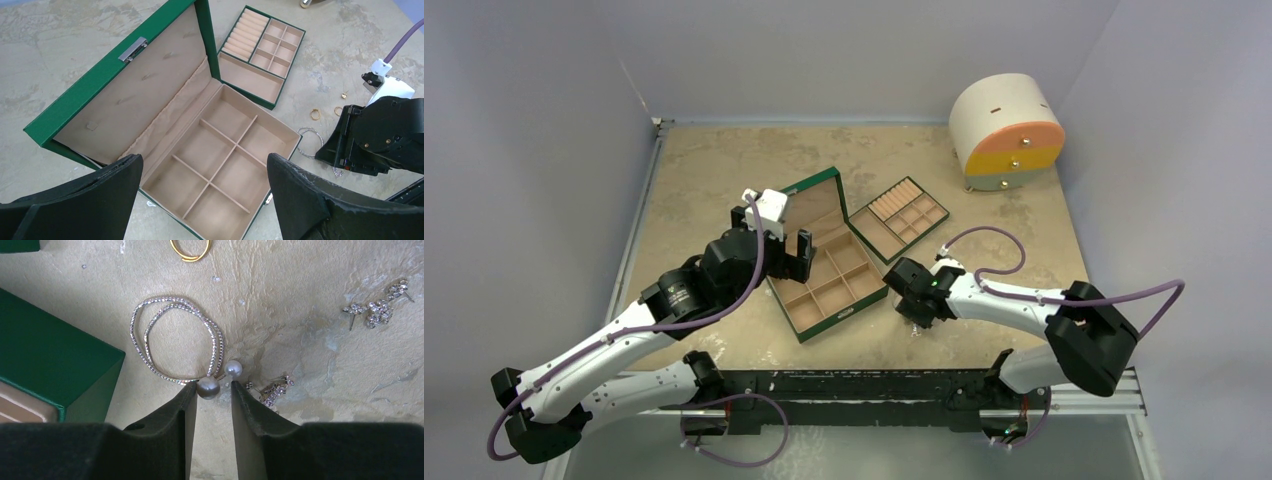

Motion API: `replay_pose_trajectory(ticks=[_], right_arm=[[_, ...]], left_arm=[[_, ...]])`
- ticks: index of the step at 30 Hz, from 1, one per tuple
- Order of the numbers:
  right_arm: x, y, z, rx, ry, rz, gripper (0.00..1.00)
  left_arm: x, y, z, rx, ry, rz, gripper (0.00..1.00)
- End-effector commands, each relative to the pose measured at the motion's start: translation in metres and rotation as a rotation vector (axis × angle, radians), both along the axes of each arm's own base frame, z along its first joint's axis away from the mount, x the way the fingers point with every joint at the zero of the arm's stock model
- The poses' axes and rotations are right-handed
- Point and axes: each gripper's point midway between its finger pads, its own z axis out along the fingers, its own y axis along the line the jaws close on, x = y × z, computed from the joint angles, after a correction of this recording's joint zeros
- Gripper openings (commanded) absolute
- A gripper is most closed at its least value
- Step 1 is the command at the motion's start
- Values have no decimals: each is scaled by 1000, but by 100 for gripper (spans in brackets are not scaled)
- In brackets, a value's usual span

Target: Organize the mixed jewelry

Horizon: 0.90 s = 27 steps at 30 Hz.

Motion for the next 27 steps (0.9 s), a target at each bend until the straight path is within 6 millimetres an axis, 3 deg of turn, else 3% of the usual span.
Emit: replay_pose_trajectory(ticks=[1,16,20,27], right_arm=[[7,-3,8,-18,-38,-39,32],[6,-13,22,-30,-71,-26,11],[6,-17,30,-16,-110,7,0],[10,-26,54,-46,-183,97,0]], left_arm=[[0,-2,9,-18,-26,-11,94],[1,-2,6,-8,-20,-8,94],[2,-1,5,-5,-21,0,94],[5,1,4,9,-25,20,94]])
